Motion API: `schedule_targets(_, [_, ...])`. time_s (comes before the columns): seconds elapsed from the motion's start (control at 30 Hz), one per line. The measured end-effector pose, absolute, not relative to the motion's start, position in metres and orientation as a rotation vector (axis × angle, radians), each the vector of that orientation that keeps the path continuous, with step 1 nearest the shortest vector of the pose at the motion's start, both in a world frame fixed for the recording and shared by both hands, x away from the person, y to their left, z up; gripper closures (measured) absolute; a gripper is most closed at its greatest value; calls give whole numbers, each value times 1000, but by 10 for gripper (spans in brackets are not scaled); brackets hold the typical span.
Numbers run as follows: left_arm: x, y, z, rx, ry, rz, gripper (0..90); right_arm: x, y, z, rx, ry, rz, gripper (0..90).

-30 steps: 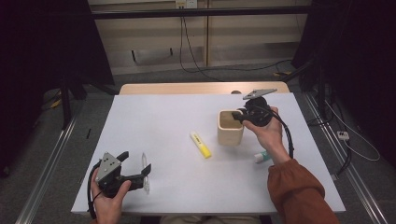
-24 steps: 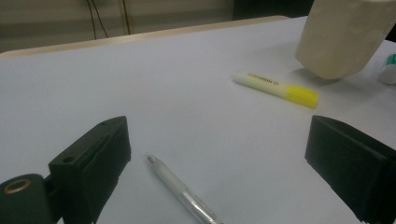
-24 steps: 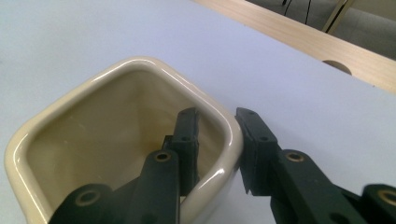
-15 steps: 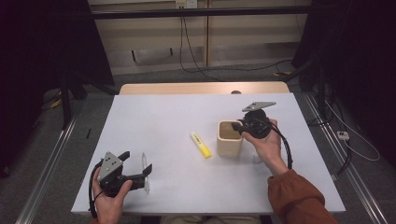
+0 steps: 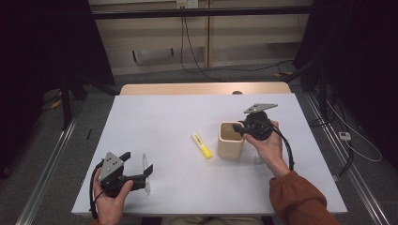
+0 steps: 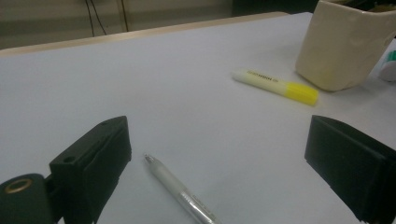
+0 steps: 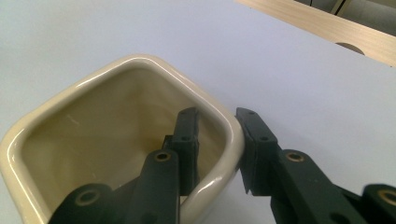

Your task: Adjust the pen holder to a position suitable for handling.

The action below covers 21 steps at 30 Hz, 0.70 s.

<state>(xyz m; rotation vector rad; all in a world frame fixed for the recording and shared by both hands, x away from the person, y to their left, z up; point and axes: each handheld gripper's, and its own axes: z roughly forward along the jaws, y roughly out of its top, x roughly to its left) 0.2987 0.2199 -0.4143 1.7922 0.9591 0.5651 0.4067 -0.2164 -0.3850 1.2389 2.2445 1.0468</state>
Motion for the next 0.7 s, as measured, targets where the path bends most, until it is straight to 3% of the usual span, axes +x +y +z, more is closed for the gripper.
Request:
schedule_targets(0.27, [299, 221, -414, 1779, 968, 559, 70, 408, -218, -386, 1219, 2262, 1068, 679])
schedule_targets(0.3, [299, 221, -414, 1779, 967, 560, 71, 408, -218, -387, 1216, 2267, 1071, 649])
schedule_targets(0.33, [299, 221, -414, 1771, 970, 557, 71, 409, -217, -388, 1214, 2279, 1082, 545])
schedule_targets(0.37, [299, 221, -414, 1771, 970, 557, 71, 409, -217, -388, 1214, 2279, 1082, 545])
schedule_targets(0.7, [299, 222, -414, 1777, 971, 556, 71, 404, -234, -380, 1206, 2210, 1217, 206])
